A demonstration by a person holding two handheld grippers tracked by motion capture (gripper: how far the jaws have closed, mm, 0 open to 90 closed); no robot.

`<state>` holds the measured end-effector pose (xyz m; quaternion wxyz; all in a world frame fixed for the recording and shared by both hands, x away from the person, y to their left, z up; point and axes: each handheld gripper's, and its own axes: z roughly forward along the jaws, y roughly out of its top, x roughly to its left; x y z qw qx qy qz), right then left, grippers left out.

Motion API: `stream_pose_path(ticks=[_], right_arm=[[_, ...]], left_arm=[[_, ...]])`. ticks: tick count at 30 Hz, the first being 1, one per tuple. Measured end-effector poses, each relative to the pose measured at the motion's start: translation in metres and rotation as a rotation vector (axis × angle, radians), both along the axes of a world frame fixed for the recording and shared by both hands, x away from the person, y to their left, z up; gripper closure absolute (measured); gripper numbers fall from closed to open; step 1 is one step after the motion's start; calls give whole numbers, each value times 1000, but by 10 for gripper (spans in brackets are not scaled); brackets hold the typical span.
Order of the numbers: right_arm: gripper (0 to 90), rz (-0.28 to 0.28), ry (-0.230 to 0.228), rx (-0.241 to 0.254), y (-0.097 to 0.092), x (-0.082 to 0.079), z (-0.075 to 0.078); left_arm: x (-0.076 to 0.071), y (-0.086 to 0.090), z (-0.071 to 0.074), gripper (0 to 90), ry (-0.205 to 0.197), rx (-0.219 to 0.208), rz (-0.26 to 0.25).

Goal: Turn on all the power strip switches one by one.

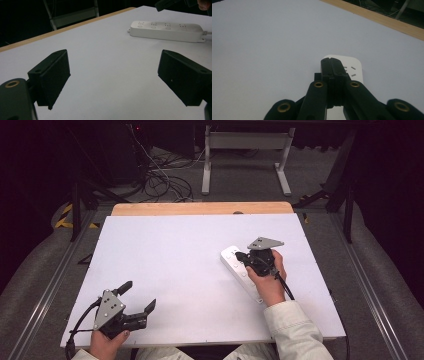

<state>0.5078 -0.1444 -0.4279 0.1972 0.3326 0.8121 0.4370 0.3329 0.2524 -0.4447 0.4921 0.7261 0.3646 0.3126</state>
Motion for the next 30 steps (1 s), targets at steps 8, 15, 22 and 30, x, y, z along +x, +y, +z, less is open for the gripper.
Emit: stream_pose_path(ticks=[8, 15, 22, 30], right_arm=[[900, 25, -6, -3, 6, 3, 12], [900, 31, 15, -17, 15, 16, 16], [900, 24, 47, -17, 20, 31, 7], [900, 13, 68, -43, 23, 44, -6]], left_arm=[[0, 0, 0, 112, 0, 1, 1], [0, 1, 0, 112, 1, -3, 1], [0, 1, 0, 112, 1, -2, 0], [0, 1, 0, 112, 0, -4, 1]])
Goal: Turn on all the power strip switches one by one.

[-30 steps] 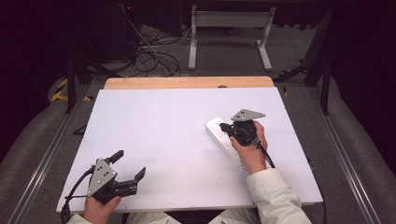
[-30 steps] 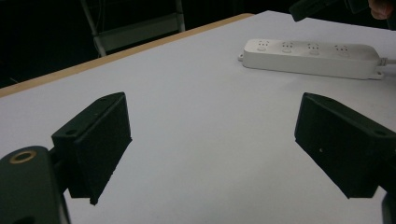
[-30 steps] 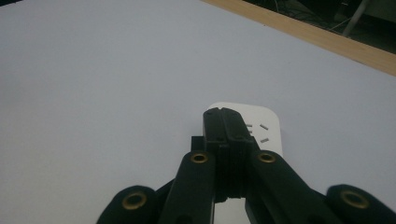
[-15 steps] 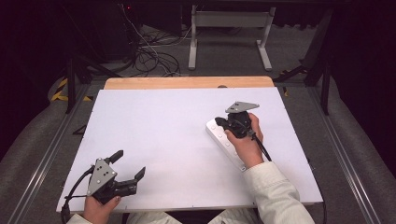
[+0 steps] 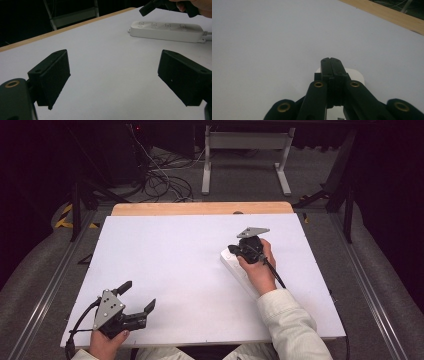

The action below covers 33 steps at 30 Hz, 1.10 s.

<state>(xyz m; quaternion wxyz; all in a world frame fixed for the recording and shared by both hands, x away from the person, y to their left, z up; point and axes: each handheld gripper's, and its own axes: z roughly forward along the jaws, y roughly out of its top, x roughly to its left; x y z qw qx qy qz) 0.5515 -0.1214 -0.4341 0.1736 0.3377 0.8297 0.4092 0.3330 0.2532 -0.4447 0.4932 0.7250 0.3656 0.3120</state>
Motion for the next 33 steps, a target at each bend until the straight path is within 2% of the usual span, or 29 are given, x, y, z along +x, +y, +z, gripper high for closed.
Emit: stream_pose_path(ticks=[16, 33], right_arm=[[900, 8, 47, -58, 9, 8, -17], [900, 1, 58, -78, 12, 8, -21]], left_arm=[[0, 0, 0, 112, 0, 5, -3], [0, 0, 0, 112, 0, 2, -2]])
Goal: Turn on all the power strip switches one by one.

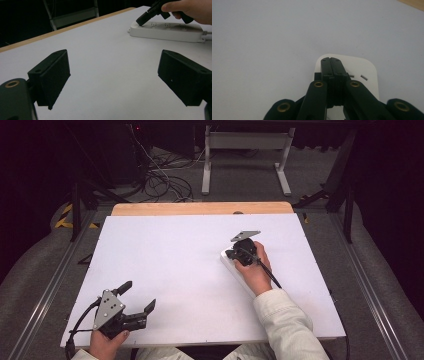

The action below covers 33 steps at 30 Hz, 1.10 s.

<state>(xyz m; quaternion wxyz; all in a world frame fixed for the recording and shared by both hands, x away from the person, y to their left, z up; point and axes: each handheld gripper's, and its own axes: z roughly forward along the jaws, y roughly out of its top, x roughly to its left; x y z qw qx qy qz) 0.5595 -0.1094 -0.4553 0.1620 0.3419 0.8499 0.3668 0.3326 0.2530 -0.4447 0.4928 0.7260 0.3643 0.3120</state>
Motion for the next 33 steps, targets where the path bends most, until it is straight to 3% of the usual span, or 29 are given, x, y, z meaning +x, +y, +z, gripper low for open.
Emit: stream_pose_path(ticks=[13, 21, 29, 33], right_arm=[[900, -9, -7, -20, 3, -1, -2], [900, -13, 13, -13, 2, 1, -3], [900, -28, 16, -81, 9, 0, 1], [900, -15, 24, -81, 8, 2, 2]], left_arm=[[0, 0, 0, 112, -1, 1, -1], [-1, 0, 0, 112, 0, 4, -7], [0, 0, 0, 112, 1, -1, -5], [-1, 0, 1, 112, -1, 2, -6]])
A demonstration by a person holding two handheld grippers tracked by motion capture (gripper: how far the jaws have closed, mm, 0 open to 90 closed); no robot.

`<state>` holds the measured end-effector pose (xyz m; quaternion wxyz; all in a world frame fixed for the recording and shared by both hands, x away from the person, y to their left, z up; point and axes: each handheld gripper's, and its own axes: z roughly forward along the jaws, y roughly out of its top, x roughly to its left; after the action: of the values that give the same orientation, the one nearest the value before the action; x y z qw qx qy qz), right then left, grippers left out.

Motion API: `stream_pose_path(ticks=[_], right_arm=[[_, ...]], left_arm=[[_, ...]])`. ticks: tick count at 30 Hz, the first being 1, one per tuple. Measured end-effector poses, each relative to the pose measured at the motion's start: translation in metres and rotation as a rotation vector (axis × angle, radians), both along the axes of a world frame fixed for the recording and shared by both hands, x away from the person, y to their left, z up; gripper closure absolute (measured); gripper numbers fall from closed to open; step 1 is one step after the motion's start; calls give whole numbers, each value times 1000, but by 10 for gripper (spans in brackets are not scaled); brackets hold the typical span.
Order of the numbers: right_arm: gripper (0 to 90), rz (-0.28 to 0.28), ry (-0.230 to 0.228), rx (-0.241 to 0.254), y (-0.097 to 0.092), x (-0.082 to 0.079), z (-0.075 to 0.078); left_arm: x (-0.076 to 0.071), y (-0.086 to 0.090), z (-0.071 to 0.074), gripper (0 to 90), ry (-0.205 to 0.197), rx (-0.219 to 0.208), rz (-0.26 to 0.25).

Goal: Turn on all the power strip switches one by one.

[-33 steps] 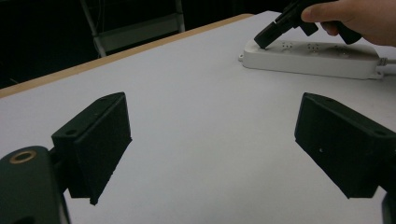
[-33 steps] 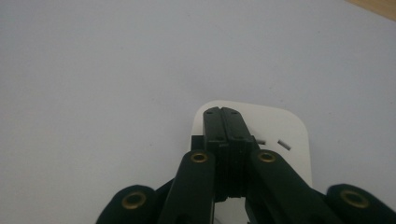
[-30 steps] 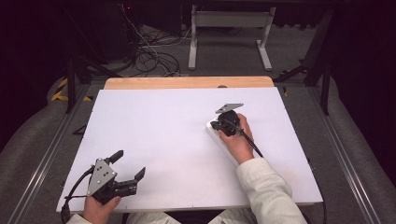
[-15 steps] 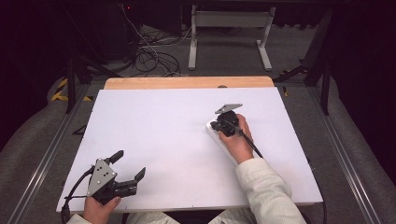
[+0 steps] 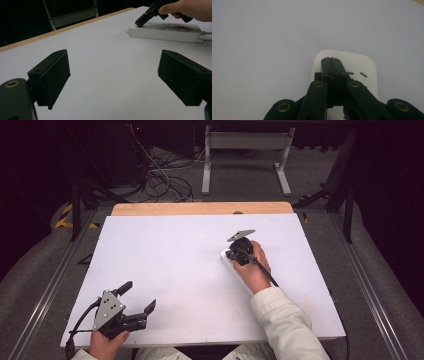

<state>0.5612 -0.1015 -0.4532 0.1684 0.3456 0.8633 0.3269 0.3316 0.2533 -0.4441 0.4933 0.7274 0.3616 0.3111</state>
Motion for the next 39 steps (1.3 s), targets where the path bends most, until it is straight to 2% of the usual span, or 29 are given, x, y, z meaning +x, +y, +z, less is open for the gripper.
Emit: stream_pose_path(ticks=[2, 4, 7, 11, 13, 16, 18, 30, 34, 39], right_arm=[[900, -15, -25, -8, -2, 0, 2], [900, -9, -36, 41, -4, -2, 5], [900, 14, -79, 103, -6, -7, 18], [899, 34, -102, 137, -12, -15, 30], [812, 37, -112, 149, -15, -18, 34], [777, 47, -130, 168, -18, -25, 41], [718, 64, -139, 173, -19, -30, 46], [605, 79, -152, 193, -28, -43, 55], [522, 85, -166, 230, -37, -52, 60], [420, 108, -175, 248, -47, -63, 65]], left_arm=[[1, 1, 0, 112, 5, -3, 1], [2, 1, -1, 112, 5, -7, 6], [3, 1, -1, 112, 9, -7, 3], [3, 0, -1, 112, 9, -9, 7], [3, 0, -1, 112, 7, -6, 5], [2, 0, -1, 112, 4, -5, 8], [2, 0, -1, 112, 5, -5, 7], [2, 0, 0, 112, -2, -3, 7], [2, 0, 0, 112, 3, -6, 7], [1, 0, 0, 112, 1, -4, 7]])
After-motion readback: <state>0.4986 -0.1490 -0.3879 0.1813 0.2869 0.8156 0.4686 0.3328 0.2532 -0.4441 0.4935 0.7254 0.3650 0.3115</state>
